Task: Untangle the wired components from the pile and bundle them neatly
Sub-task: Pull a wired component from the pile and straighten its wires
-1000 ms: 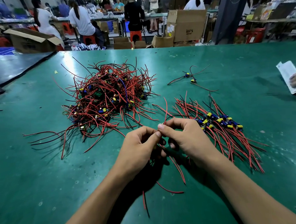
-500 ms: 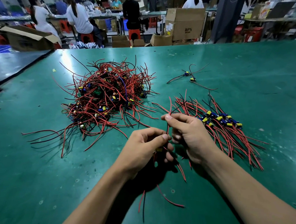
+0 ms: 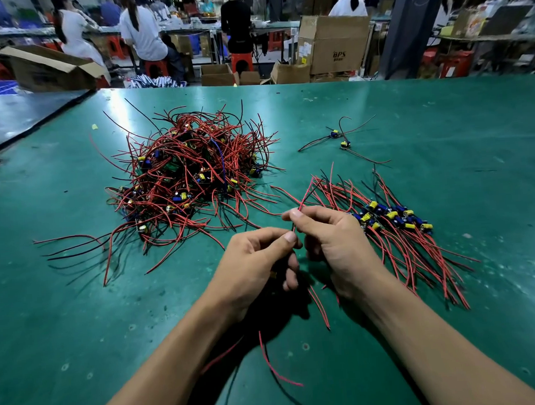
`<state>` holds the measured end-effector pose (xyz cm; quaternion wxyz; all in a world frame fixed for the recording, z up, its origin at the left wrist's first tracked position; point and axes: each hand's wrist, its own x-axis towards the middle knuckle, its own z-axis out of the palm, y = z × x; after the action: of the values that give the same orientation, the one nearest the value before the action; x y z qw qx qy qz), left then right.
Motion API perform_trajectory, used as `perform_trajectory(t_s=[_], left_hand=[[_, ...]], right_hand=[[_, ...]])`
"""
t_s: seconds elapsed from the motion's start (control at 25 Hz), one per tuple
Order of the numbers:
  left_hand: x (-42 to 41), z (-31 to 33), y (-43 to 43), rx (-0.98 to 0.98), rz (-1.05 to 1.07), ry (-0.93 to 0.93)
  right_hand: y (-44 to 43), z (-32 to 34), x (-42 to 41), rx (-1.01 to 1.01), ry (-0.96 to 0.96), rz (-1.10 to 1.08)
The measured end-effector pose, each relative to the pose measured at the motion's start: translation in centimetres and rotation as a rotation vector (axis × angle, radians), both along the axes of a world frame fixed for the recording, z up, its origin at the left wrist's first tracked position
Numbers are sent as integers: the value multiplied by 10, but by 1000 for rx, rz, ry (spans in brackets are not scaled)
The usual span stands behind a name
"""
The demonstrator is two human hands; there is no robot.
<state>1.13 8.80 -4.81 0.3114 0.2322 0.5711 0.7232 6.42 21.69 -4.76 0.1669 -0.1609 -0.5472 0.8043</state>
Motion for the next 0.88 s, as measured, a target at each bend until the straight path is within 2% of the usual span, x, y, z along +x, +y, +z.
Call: perform_trajectory(t_s=[0.16,0.24,0.36,0.52,0.72,0.88], left_hand=[[2,1,-3,-12,-132,-66],[3,0,-3,-16,-123,-96],[5,-3,1,-10,-33,-120],[4,-8,4,-30,130,-27],[2,-10,2,-53,98,33],[0,-11,1,-72,59,96]], right_hand=[[8,-1,-4,113,38,-131],[8,-2,-5,76,38,-130],[5,-3,-5,17,-9,-79],[3,-3,0,64,-26,23],[-7,-2,6,-9,-43,171],[-3,-1,5,234,-62,92]])
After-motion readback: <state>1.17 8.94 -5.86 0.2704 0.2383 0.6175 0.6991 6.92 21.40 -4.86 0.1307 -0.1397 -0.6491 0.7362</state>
